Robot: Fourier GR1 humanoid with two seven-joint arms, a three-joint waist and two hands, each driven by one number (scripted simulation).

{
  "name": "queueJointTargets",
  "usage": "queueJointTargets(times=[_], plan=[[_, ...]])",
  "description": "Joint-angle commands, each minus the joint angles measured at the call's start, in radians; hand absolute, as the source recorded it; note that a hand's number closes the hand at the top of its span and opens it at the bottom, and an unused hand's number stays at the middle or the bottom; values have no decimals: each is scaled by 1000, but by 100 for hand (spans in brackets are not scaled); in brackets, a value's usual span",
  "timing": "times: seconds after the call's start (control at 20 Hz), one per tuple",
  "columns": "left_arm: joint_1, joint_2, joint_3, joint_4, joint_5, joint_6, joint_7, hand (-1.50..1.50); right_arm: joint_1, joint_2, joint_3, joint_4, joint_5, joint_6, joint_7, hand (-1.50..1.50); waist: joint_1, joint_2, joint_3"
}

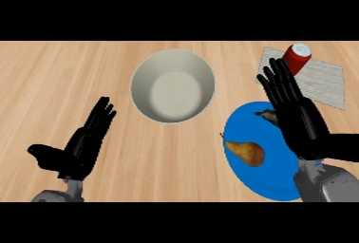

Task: Pick the pear from the plate and place it in the bowl

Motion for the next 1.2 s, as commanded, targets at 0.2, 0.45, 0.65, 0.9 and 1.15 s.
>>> queueJointTargets(times=[0.2,0.45,0.65,0.9,1.15], plan=[[-116,82,75,-45,-74,36,-40,0,-18,-84,523,26,64,433,182,-150,182,7,-50],[-156,136,178,6,-70,63,-42,0,-183,-228,709,-101,441,557,53,-150,73,-17,-44],[-185,187,247,12,-40,60,2,0,-217,-287,844,-184,585,642,-40,-150,27,-9,-41],[-164,182,272,57,-45,45,-59,0,-306,-339,868,-375,716,712,71,-150,1,-8,-44],[-192,234,332,118,-2,-25,-62,0,-440,-223,863,-372,766,859,285,-150,7,-4,-45]])
